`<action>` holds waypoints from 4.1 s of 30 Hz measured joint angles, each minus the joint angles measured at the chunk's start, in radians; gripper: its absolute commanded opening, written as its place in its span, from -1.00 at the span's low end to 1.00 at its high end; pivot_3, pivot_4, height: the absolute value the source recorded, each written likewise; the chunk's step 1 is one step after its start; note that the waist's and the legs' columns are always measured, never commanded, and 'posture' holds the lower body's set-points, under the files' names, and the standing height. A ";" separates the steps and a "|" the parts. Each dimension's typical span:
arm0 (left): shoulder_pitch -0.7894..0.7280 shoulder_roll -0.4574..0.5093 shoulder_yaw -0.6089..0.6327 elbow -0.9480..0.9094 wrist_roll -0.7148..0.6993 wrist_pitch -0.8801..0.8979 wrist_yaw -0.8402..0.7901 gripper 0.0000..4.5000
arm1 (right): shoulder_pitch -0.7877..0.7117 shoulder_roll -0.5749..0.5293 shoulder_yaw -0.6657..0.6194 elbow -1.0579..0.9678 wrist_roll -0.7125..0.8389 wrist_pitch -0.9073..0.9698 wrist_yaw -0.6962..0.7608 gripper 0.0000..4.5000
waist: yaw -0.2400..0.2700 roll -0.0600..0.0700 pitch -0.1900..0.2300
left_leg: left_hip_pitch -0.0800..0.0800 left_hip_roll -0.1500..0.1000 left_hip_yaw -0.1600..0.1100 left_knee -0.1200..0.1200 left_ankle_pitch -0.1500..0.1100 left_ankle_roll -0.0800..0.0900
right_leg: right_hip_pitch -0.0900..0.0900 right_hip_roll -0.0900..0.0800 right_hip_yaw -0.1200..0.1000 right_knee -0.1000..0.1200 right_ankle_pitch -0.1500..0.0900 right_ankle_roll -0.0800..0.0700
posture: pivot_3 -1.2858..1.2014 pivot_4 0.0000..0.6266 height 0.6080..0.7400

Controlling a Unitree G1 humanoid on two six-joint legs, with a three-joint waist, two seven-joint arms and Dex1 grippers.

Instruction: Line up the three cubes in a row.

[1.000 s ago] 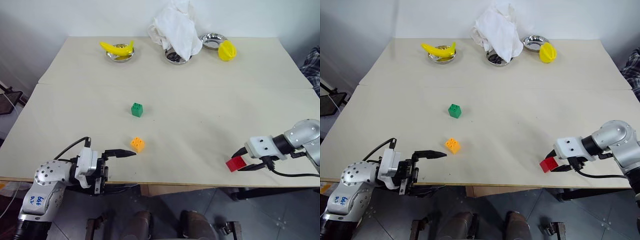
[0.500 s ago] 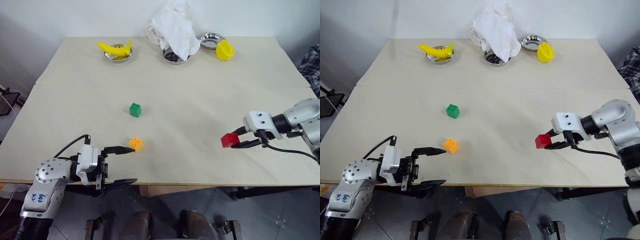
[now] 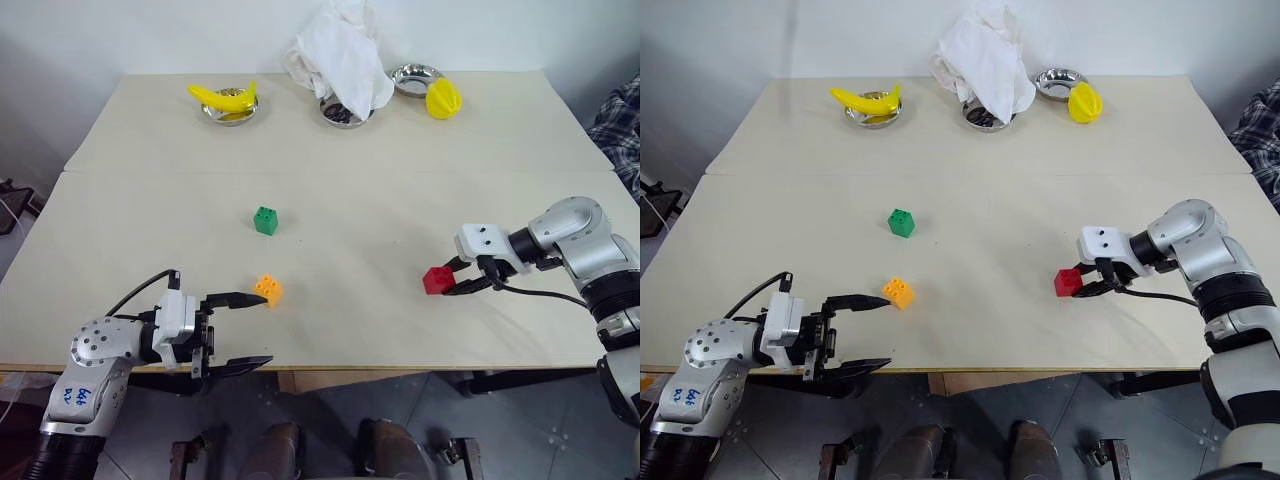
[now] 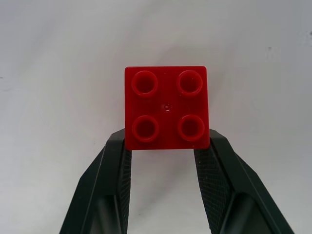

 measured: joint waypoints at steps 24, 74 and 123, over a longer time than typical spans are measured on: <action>0.129 0.035 0.280 0.164 -0.003 -0.011 0.095 1.00 | 0.480 -0.198 -0.469 -0.251 0.551 0.012 0.000 0.99 | 0.005 -0.001 0.001 | 0.001 0.002 0.006 0.000 0.000 0.000 | -0.002 0.001 0.005 0.001 0.000 0.000 | 0.03 -0.52 1.00; -0.935 -0.255 -0.202 0.754 0.396 0.725 0.829 0.92 | 0.807 -0.001 -0.784 -0.752 0.585 0.310 -0.181 1.00 | 0.033 -0.010 0.004 | -0.001 -0.003 0.010 0.006 0.000 0.000 | -0.009 0.005 0.013 0.013 0.001 0.002 | 0.03 -0.52 1.00; -0.972 -0.508 -0.586 0.714 0.628 0.377 0.201 -0.33 | 1.021 -0.093 -1.009 -0.596 0.554 0.250 -0.023 1.00 | 0.056 -0.012 0.004 | -0.004 -0.005 0.011 0.013 0.000 0.003 | -0.008 0.003 0.014 0.010 0.002 0.004 | 0.03 -0.52 1.00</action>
